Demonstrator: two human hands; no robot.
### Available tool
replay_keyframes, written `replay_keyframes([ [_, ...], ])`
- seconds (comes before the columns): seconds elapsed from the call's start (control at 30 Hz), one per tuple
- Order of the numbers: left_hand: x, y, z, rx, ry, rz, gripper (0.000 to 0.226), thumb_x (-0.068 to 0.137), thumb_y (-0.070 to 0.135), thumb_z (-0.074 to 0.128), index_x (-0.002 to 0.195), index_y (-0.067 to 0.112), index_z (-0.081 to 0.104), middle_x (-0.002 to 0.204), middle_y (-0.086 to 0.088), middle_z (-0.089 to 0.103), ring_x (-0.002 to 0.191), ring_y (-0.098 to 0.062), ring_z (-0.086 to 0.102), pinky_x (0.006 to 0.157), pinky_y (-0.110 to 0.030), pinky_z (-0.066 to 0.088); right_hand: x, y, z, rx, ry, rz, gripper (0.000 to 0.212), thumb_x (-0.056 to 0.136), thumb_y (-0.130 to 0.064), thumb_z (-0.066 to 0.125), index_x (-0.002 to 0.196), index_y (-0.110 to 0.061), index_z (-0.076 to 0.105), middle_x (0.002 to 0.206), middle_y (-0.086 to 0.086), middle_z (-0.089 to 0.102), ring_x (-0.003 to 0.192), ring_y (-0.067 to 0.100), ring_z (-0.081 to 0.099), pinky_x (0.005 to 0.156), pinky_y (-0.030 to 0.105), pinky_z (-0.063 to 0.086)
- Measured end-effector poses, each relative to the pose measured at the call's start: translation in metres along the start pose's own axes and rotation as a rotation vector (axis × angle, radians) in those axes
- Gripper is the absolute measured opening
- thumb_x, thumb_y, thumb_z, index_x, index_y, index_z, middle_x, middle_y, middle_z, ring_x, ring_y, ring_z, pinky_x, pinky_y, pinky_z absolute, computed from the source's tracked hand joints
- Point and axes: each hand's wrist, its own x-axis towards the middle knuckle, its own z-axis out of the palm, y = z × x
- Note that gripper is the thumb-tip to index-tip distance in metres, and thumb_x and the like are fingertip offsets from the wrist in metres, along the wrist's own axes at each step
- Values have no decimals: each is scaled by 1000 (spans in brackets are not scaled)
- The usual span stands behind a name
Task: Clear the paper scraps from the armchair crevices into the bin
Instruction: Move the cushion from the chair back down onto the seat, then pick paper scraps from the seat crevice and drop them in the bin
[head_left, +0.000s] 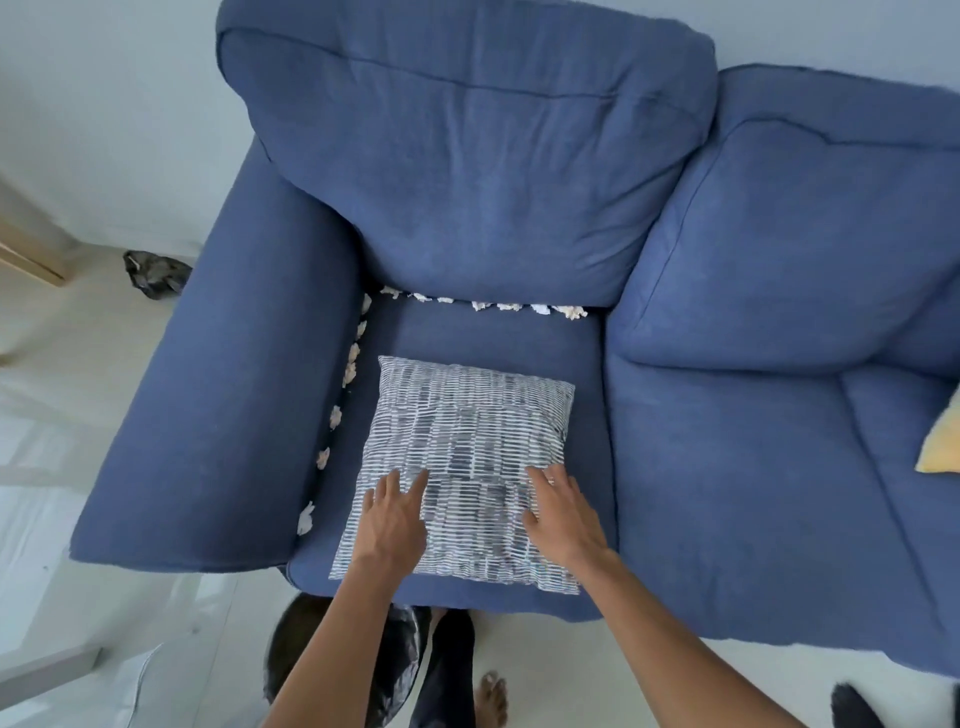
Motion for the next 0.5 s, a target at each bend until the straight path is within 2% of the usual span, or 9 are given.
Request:
replay_keyframes([
  [0.17, 45, 16, -38, -71, 29, 37, 70, 99, 21, 50, 156, 24, 10, 158, -17, 17, 146, -31, 17, 120, -40, 18, 44, 5, -33, 33, 33, 45, 49, 97, -26, 57, 142, -19, 40, 136, 4, 41, 115, 22, 49, 83, 37, 54],
  [0.37, 111, 28, -62, -149, 32, 68, 65, 100, 26, 48, 155, 22, 15, 157, -17, 22, 143, -31, 27, 117, -40, 26, 110, 12, -52, 78, 83, 94, 49, 99, -28, 55, 144, -19, 40, 140, 4, 41, 122, 23, 46, 90, 36, 52],
  [0.5, 162, 42, -76, -264, 85, 76, 57, 100, 41, 43, 150, 15, 32, 150, -15, 36, 135, -31, 40, 107, -43, 40, 155, 24, -65, 179, 179, 175, 49, 99, -30, 55, 145, -19, 41, 139, 3, 43, 129, 24, 41, 97, 38, 48],
])
